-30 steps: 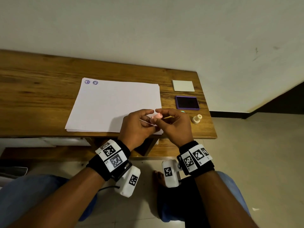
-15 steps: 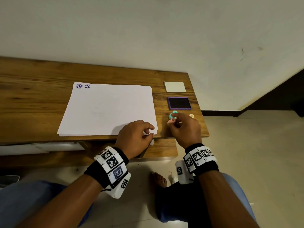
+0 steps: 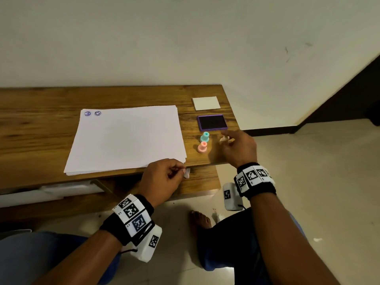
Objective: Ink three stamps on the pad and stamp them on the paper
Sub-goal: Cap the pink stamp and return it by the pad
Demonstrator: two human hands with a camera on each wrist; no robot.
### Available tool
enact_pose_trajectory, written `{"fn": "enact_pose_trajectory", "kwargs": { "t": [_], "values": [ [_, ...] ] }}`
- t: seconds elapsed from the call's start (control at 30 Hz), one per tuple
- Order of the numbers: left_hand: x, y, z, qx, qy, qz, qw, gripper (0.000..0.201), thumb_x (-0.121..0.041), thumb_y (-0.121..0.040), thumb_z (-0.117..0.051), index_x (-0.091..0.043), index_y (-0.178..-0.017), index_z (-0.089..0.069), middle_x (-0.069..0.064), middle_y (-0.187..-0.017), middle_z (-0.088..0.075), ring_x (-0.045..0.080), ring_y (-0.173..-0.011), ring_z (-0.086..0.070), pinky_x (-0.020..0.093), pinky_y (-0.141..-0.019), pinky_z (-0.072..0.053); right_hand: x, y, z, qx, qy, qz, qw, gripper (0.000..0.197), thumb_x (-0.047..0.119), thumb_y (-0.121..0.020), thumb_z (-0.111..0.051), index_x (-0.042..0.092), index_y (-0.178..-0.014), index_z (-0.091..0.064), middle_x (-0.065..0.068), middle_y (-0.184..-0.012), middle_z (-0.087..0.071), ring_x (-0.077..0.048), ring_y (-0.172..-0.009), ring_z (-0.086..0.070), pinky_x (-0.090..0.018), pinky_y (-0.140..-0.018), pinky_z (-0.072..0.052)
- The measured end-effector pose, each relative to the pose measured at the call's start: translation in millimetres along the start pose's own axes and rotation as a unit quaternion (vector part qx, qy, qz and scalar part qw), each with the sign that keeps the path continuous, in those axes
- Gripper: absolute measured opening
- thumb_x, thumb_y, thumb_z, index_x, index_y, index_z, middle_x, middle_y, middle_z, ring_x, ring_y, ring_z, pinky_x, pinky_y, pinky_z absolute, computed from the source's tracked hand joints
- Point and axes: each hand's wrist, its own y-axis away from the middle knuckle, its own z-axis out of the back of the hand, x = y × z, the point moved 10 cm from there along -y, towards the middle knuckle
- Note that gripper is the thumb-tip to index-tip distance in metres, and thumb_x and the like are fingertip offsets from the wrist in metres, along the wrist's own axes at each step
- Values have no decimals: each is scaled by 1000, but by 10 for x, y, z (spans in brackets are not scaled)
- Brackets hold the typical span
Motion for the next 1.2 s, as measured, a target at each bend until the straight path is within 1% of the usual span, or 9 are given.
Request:
{"fn": "enact_pose_trajectory", "kwargs": {
  "t": [0.1,0.17,0.33,0.43,0.53,0.67,0.8,1.07,1.2],
  "values": [
    [-40,10,-50,-2,33,16,999,7,-26,-85,-70,-24,-91,-73,-12,-82,-70,2,-77,-65,12,-70,-51,-52,7,147,-33,-78,-37,996,25,27,-87,-72,20,-111,-75,1,-105,-74,-14,-94,-66,-29,-90,-52],
    [-68,-20,-58,-7,77,31,997,8,-22,-85,-70,-22,-93,-73,-11,-85,-72,-1,-80,-66,11,-71,-52,-56,54,225,-53,-207,-59,975,23,24,-83,-77,20,-105,-77,2,-95,-75,-13,-88,-69,-38,-88,-59],
    [-95,-99,-78,-5,219,81,972,36,-16,-82,-74,-24,-116,-66,-8,-102,-70,2,-90,-68,17,-76,-56,368,326,89,7,-403,-7,915,25,14,-82,-79,13,-107,-75,-9,-89,-76,-25,-83,-74,-46,-77,-63],
    [-198,-134,-66,-7,280,65,958,49,-6,-80,-75,-18,-125,-61,-6,-109,-70,6,-93,-69,15,-72,-54,679,441,-42,53,-428,37,902,19,11,-83,-78,9,-102,-75,-12,-83,-75,-30,-76,-74,-47,-73,-63],
    [-257,-148,65,-37,272,32,961,42,-3,-82,-72,-21,-119,-63,-6,-102,-72,8,-87,-71,17,-73,-55,861,464,-178,74,-425,56,901,18,10,-84,-78,4,-101,-75,-11,-79,-75,-26,-68,-73,-46,-69,-62],
    [-157,-161,208,-61,265,35,962,41,-10,-80,-75,-24,-118,-64,-6,-96,-74,6,-85,-71,18,-75,-56,910,447,-257,76,-449,37,890,22,12,-84,-79,2,-103,-75,-15,-83,-76,-32,-77,-74,-52,-77,-62],
    [-119,-167,315,-78,275,34,958,40,-14,-80,-76,-22,-117,-65,-7,-101,-72,4,-92,-70,16,-76,-55,968,464,-254,80,-459,31,884,18,10,-86,-76,3,-102,-75,-17,-88,-76,-36,-83,-74,-47,-75,-63],
    [-88,-203,295,-57,318,59,944,25,-15,-84,-71,-25,-107,-69,-1,-95,-76,13,-89,-73,25,-77,-57,921,435,-289,84,-514,5,854,11,6,-90,-70,7,-100,-75,-13,-90,-76,-18,-79,-71,-26,-68,-58],
    [29,-227,270,-61,365,101,923,25,-12,-82,-73,-14,-106,-72,6,-93,-76,18,-89,-73,24,-75,-57,555,257,-124,3,-566,-68,822,14,7,-90,-70,2,-103,-74,-6,-86,-76,-14,-76,-69,-30,-69,-56]
  ]
}}
